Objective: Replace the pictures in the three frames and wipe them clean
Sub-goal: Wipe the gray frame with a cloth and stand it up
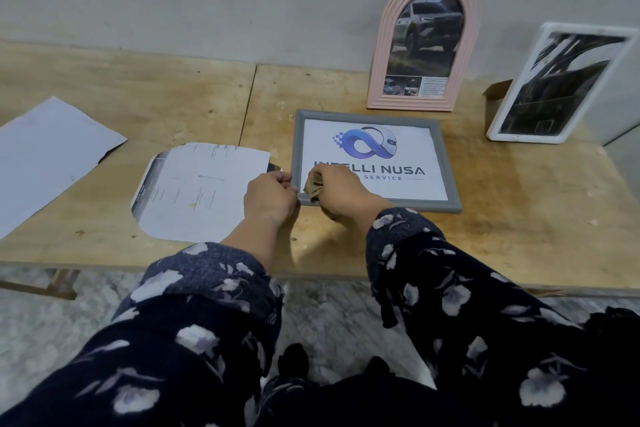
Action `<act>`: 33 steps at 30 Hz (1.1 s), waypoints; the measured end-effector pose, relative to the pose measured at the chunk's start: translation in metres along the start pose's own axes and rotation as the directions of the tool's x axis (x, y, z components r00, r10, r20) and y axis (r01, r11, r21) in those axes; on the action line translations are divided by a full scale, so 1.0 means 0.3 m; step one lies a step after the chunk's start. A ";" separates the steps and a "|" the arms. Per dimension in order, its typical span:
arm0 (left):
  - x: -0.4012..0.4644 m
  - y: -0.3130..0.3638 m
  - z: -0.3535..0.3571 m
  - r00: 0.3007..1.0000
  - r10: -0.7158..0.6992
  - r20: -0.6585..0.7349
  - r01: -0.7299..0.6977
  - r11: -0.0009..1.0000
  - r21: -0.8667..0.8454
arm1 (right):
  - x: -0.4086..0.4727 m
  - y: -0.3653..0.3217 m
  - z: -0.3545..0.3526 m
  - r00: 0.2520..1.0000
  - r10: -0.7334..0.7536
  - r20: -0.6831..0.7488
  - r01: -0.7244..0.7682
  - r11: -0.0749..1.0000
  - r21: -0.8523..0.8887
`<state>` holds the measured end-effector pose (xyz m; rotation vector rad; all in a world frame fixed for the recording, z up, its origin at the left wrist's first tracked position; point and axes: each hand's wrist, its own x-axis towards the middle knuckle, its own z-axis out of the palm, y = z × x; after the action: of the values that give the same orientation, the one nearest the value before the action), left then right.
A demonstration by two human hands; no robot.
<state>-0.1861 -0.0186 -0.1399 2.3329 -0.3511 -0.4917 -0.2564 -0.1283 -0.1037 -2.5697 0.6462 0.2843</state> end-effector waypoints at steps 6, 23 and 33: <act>-0.004 0.003 0.001 1.000 -0.006 0.000 0.006 1.000 -0.011 | 0.006 -0.007 -0.012 0.993 -0.113 -0.029 0.106 0.981 -0.164; -0.021 0.050 0.014 0.992 -0.105 -0.067 0.107 0.994 0.020 | -0.014 -0.002 -0.001 0.930 -0.366 -0.038 0.308 0.830 -0.464; -0.048 0.076 0.030 0.979 -0.160 -0.125 0.166 0.986 0.035 | -0.038 0.122 -0.032 0.940 -0.341 -0.005 0.298 0.828 -0.475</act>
<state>-0.2053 -0.0347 -0.1264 2.4346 -0.1145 -0.4198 -0.2834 -0.1570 -0.1064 -3.1156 0.1689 0.2322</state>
